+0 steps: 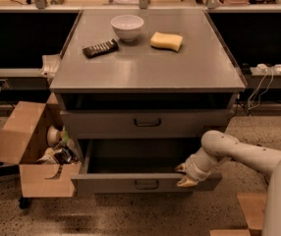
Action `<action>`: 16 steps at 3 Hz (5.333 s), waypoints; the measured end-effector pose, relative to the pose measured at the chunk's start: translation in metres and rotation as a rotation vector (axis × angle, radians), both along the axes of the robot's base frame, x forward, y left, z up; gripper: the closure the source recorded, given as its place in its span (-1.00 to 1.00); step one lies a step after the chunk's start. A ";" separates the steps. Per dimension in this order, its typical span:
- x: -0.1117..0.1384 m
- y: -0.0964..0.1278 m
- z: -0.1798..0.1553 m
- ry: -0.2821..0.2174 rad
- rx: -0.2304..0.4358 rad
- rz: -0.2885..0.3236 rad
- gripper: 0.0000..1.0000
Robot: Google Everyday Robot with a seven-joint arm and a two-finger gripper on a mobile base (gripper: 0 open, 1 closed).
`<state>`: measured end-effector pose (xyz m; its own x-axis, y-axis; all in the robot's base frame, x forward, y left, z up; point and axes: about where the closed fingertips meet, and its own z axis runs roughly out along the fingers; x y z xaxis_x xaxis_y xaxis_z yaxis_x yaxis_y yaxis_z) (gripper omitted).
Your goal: Open middle drawer
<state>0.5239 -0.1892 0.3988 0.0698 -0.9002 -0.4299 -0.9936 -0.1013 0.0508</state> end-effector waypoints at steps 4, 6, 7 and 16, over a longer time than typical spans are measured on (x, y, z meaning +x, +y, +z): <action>-0.019 0.002 -0.001 0.041 0.008 -0.034 0.62; -0.019 0.002 -0.001 0.041 0.008 -0.034 -0.31; -0.019 0.002 -0.001 0.041 0.008 -0.034 -0.91; -0.076 -0.009 0.029 0.026 0.003 0.027 0.95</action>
Offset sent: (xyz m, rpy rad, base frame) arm -0.1642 0.0028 -0.0096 0.0655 0.2776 -0.2372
